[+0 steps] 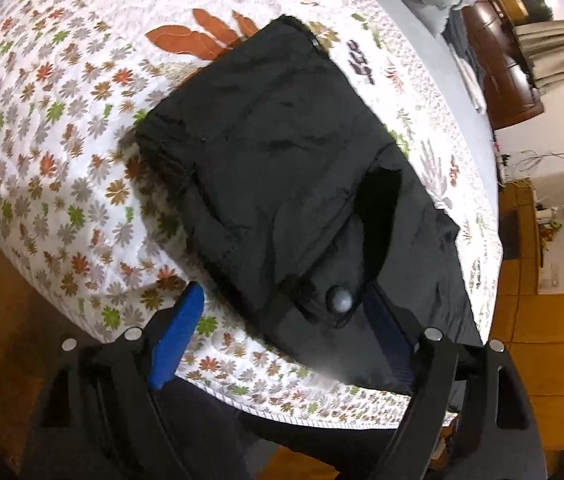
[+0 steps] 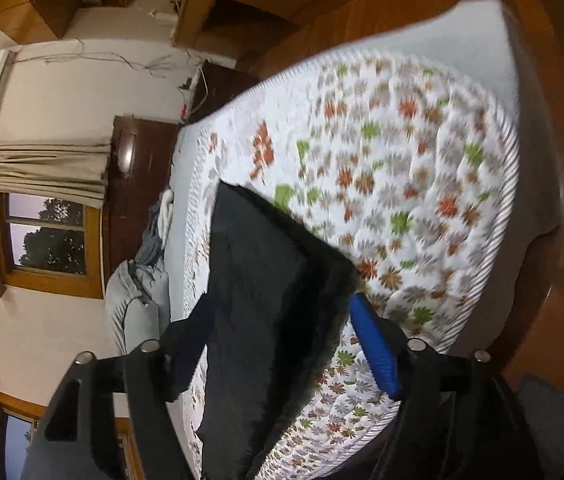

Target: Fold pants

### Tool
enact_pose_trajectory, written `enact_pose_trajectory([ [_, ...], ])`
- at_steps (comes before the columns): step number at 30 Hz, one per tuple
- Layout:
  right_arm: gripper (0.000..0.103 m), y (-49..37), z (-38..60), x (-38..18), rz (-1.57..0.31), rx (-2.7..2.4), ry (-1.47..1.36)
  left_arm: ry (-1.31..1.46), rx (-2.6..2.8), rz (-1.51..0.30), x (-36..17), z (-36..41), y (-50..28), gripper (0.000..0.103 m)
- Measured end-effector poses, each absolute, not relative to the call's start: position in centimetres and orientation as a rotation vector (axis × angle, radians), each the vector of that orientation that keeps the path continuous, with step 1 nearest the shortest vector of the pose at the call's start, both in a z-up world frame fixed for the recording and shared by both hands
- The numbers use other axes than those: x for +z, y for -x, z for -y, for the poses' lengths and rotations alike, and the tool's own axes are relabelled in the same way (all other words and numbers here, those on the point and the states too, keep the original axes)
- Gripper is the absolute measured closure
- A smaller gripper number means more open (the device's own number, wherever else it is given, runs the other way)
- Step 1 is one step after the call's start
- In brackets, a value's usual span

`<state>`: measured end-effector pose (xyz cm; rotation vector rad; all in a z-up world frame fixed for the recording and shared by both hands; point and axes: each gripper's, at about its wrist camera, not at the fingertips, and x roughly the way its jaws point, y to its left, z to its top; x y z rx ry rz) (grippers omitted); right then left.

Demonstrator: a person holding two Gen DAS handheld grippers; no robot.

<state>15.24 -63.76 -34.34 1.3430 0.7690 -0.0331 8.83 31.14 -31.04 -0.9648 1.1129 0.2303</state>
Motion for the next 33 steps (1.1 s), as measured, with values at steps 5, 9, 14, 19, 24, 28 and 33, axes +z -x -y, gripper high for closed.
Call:
enact_pose_trajectory([
  [5,0.028,-16.5,63.3,-36.2,-0.773,-0.034,-1.382,0.968,0.235,-1.108,-30.8,-31.2,-8.7,0.021],
  [9,0.028,-17.8,63.3,-37.2,-0.758,-0.011,-1.396,0.963,0.252,-1.103,-30.6,-31.4,-8.6,0.021],
  [14,0.028,-18.9,63.4,-37.3,-0.72,0.064,-1.392,0.98,0.274,-1.079,-30.4,-32.0,-8.5,0.021],
  [19,0.03,-20.1,63.1,-38.1,-0.737,0.065,-1.372,0.988,0.289,-1.075,-30.5,-32.0,-8.8,0.02],
  [24,0.079,-20.6,62.6,-37.1,-0.745,0.099,-1.339,0.979,0.283,-1.082,-30.6,-31.5,-9.5,0.019],
  [28,0.083,-21.4,62.0,-34.7,-0.752,0.098,-1.276,0.982,0.269,-1.081,-30.7,-31.1,-9.8,0.019],
  [33,0.084,-22.0,61.4,-31.3,-0.743,0.107,-1.216,1.002,0.26,-1.066,-30.6,-31.5,-9.7,0.019],
])
